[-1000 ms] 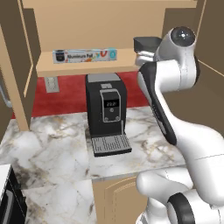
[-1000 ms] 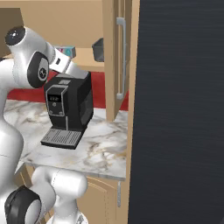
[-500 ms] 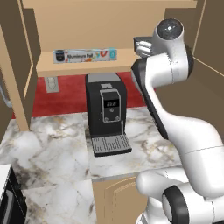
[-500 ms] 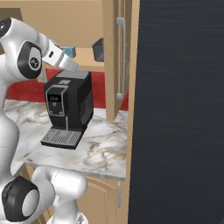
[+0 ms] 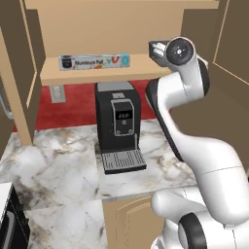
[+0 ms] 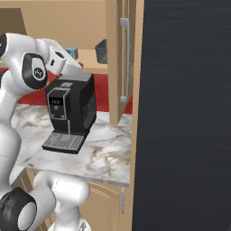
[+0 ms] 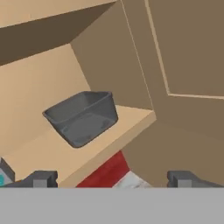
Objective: Retrieve the tupperware and aluminum foil from the cabinet and place them on the dining counter near the plate with lime and squash to prepare for storing leftovers.
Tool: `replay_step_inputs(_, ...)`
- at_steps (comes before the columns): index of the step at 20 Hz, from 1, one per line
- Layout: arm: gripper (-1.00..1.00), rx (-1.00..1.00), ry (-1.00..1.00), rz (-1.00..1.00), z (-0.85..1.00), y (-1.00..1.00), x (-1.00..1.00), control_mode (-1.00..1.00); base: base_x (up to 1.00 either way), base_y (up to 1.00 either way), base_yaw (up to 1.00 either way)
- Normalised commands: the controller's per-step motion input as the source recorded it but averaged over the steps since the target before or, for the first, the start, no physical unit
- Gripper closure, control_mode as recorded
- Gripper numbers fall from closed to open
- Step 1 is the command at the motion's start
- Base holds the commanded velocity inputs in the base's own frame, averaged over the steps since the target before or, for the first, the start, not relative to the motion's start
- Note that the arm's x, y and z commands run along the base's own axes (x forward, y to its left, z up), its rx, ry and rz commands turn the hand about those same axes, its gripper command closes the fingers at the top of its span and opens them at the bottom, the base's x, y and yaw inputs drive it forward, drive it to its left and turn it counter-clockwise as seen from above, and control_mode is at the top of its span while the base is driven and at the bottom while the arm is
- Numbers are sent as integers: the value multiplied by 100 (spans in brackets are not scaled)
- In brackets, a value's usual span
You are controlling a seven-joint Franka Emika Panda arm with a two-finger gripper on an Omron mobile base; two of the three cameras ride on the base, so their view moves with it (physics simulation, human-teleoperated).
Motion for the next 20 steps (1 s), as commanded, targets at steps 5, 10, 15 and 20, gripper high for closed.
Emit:
replay_step_inputs(5,-100,0,-16,-12,0,-9,30,-100,0,0,0)
replay_step_inputs(10,-100,0,-1,-13,0,-16,45,-100,0,0,0)
replay_step_inputs(15,-100,0,0,-16,7,-15,50,-100,0,0,0)
replay_step_inputs(20,-100,0,0,-17,28,-2,22,-100,0,0,0)
